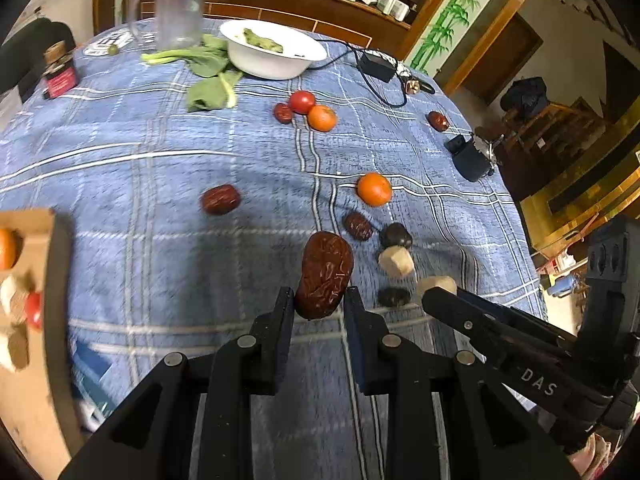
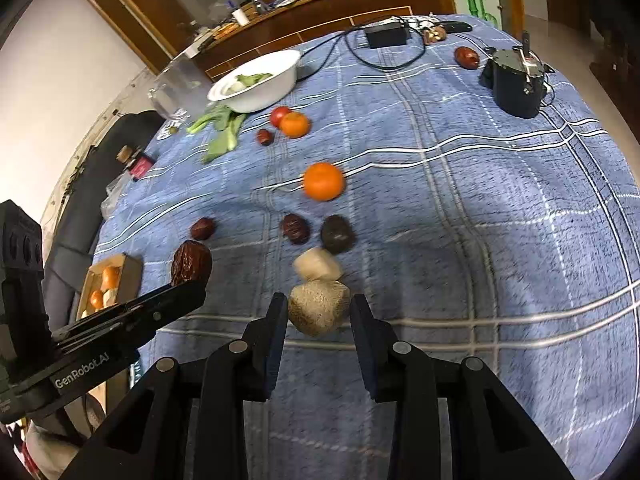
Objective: Organize fruits
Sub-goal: 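Grasp a red date with the left gripper while the right grasps a tan round chunk, then carry the red date and tan chunk into the box and open both grippers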
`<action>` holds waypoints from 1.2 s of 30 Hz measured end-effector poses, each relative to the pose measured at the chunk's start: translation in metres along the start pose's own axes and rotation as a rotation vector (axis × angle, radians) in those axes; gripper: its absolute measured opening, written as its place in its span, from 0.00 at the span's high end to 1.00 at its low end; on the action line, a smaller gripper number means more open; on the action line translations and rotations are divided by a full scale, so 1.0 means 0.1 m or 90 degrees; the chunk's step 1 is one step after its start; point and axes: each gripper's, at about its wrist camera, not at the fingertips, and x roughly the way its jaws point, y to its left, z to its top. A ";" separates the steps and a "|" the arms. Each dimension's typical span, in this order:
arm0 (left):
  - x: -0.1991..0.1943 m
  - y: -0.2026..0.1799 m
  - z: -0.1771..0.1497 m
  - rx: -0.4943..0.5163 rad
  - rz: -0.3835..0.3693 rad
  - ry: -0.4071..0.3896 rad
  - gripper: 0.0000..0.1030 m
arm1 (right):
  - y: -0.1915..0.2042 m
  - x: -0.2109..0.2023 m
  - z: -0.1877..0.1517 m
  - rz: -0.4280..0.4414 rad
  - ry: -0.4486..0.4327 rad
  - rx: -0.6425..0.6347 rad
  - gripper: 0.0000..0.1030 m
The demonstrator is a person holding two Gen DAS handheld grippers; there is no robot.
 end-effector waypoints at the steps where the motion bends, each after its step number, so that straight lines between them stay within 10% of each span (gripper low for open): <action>1: -0.07 0.03 -0.04 -0.003 0.003 -0.004 0.77 | 0.04 -0.01 -0.02 0.003 0.000 -0.002 0.66; 17: -0.72 0.94 -0.52 -0.083 0.058 -0.013 0.84 | 1.06 0.01 -0.36 0.059 0.012 -0.081 0.66; 26: -0.44 0.72 -0.94 0.041 0.108 0.047 0.68 | 0.97 0.01 -0.46 0.033 0.018 -0.077 0.66; 36: -0.36 0.65 -1.00 0.058 0.109 0.039 0.75 | 0.93 0.13 -0.54 0.042 0.040 -0.067 0.66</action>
